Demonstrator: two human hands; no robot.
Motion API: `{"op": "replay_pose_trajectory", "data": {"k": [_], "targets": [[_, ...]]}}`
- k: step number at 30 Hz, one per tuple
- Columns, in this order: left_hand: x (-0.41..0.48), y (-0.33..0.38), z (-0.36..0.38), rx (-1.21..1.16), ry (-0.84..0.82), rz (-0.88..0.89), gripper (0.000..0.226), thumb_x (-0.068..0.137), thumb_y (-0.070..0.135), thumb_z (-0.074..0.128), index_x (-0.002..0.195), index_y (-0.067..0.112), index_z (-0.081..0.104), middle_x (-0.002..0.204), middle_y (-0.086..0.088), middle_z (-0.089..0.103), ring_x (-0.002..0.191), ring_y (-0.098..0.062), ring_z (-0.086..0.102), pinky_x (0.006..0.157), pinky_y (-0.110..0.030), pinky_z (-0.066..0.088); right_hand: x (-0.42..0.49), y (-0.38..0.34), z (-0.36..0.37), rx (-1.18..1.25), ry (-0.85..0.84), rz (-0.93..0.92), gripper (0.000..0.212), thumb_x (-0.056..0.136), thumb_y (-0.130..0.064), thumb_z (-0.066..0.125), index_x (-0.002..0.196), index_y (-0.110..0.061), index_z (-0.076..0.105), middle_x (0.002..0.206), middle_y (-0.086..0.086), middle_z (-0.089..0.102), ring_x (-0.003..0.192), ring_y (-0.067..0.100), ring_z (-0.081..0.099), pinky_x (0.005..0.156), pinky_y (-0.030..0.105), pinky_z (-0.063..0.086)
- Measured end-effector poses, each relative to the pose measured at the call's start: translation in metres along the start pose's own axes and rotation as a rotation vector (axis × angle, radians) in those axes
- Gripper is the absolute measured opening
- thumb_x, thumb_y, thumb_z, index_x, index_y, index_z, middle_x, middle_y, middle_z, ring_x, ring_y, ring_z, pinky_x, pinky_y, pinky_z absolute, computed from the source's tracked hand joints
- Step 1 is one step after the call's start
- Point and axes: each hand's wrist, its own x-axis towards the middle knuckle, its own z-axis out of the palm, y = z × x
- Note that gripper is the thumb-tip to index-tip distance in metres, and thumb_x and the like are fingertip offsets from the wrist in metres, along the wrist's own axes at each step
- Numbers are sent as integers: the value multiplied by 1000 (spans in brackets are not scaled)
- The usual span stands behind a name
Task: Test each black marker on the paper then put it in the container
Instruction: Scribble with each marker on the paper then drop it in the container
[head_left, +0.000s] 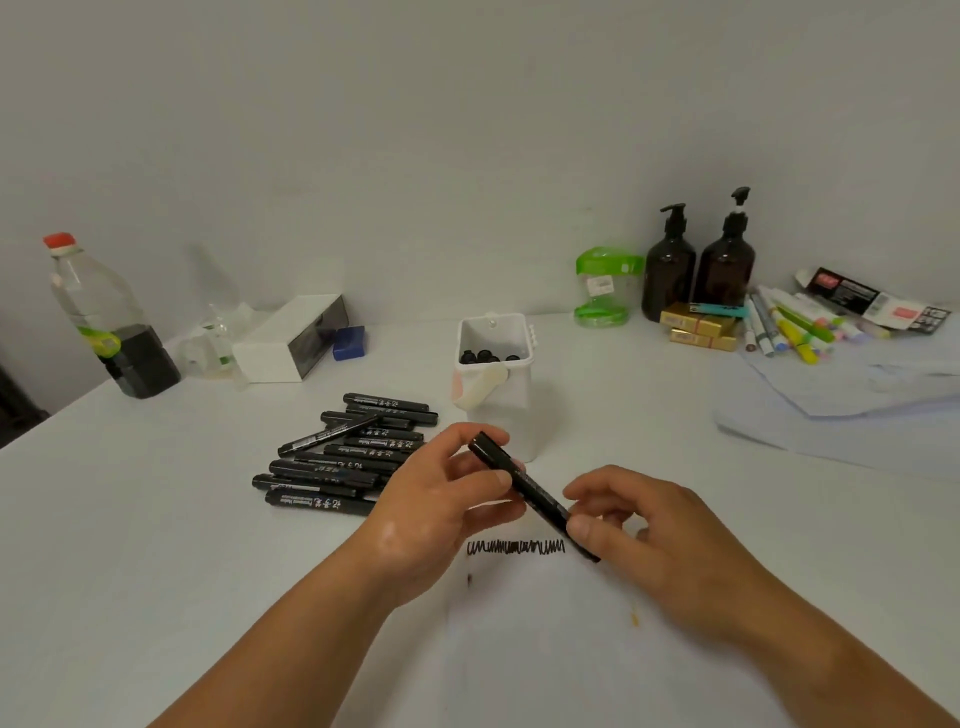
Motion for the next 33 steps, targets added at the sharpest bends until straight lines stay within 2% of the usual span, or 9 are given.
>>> {"op": "replay_pose_trajectory", "data": {"k": [5,10,13,16,19,23,25,29,33], "targets": [[8,-19,-3,-37,-43,35,23,83,-8,64,102,5,66,106,-21,69,99,-32,67,89,-39,56,4,6,-6,-2,43,49,12,90,-38,75,96,-48,71,86,-22,74,82,6,65,68,12,46],[2,-26,-12,545,-5,145,30,83,0,73,93,28,67,100,1,75,92,-18,72,82,-30,59,5,6,-9,34,133,60,15,87,-35,77,92,-48,72,86,-20,74,88,2,66,71,12,45],[-4,-29,-9,779,12,185,34,86,7,73,102,37,69,96,16,73,91,-3,70,77,-14,53,6,4,-5,69,178,56,9,87,-35,75,87,-44,74,86,-16,74,86,4,66,74,14,47],[-10,-29,-4,976,-20,289,33,88,13,69,112,35,68,94,17,71,90,0,65,75,-5,45,6,0,-2,126,223,43,9,87,-32,76,86,-40,76,81,-14,74,74,3,63,68,8,44],[-13,-27,2,1075,-95,410,23,94,22,64,116,30,66,90,14,66,85,-10,59,71,-11,42,5,-5,3,267,210,51,5,87,-30,79,87,-35,77,74,-13,70,61,0,58,62,10,44],[-14,-29,5,1100,-179,423,20,101,30,53,117,24,63,94,14,64,87,-6,56,75,-14,42,3,-11,8,391,148,60,19,72,-43,80,88,-34,78,73,-14,69,60,0,60,62,12,47],[-14,-30,6,1098,-185,420,19,102,33,49,111,23,63,89,16,60,81,-5,54,70,-13,38,2,-13,9,382,115,59,18,72,-38,80,90,-35,78,74,-13,71,61,0,62,62,13,48],[-15,-31,11,1127,-195,438,32,101,43,41,103,17,60,84,9,60,74,-10,54,66,-23,43,0,-15,15,370,46,47,16,77,-30,79,92,-35,76,80,-11,75,64,1,65,60,17,50],[-19,-30,16,1094,-200,453,38,102,43,38,105,13,61,84,5,65,72,-14,57,67,-33,47,0,-17,21,418,39,24,13,78,-30,78,90,-27,75,71,-10,70,61,3,62,60,17,49]]}}
